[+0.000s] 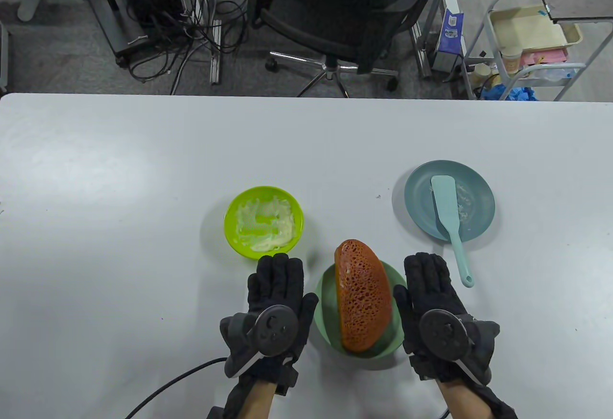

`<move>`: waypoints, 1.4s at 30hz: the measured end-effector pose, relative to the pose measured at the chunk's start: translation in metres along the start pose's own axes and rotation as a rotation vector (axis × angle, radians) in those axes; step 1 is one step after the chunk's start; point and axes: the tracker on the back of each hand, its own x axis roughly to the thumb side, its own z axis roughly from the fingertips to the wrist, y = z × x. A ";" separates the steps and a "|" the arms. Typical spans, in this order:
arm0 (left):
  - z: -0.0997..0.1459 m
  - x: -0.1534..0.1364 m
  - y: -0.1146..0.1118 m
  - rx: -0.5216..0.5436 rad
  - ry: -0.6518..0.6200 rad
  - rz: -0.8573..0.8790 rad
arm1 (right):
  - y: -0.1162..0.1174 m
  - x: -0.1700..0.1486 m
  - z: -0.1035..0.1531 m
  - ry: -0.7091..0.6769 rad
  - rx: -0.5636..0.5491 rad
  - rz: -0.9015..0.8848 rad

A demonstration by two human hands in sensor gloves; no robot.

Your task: Dip dessert spatula into salad dressing and spread onto bread slice

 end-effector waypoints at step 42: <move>0.000 0.001 -0.001 -0.006 -0.009 -0.003 | 0.000 -0.012 0.004 0.043 0.042 -0.070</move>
